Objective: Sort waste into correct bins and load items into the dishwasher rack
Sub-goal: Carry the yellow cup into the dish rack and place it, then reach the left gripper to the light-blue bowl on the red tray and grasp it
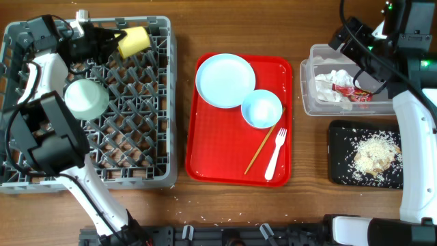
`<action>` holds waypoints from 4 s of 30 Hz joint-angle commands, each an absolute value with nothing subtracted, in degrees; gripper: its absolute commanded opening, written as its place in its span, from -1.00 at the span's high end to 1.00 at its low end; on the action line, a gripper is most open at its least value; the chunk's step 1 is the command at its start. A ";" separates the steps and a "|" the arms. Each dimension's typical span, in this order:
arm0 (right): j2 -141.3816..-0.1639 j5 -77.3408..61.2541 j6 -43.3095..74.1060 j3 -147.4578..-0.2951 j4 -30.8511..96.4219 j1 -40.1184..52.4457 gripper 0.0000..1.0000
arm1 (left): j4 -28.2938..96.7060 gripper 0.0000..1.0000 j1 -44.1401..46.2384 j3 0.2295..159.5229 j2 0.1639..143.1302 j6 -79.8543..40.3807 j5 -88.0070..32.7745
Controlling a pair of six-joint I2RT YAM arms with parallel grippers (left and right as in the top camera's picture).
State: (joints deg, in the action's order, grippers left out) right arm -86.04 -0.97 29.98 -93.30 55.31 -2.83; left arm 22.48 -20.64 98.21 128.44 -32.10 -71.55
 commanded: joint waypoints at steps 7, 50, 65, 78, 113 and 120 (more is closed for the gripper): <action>-86.41 -0.01 30.04 -94.06 55.31 -2.81 -0.99 | 31.77 0.66 -23.66 97.47 130.82 -27.11 -45.04; -86.41 0.01 30.02 -94.06 55.31 -2.81 -1.00 | 40.53 0.92 -3.99 97.51 116.66 -10.26 2.52; -86.41 -0.01 30.00 -94.06 55.31 -2.81 -0.99 | 51.79 0.52 -8.80 97.51 101.89 -16.78 -26.57; -86.41 -0.01 30.02 -94.06 55.31 -2.81 -0.99 | 59.92 -0.35 11.31 94.80 106.00 -6.35 -19.84; -86.41 -0.01 30.02 -94.06 55.31 -2.81 -0.99 | 39.42 -0.08 49.01 94.76 123.79 3.03 -10.66; -86.41 -0.01 30.04 -94.06 55.31 -2.81 -1.00 | 39.40 0.10 49.01 94.76 126.30 2.55 -10.59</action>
State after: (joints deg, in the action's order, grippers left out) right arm -86.04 -0.97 29.98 -93.30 55.31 -2.83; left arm 39.66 48.93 95.07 125.75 2.13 -11.31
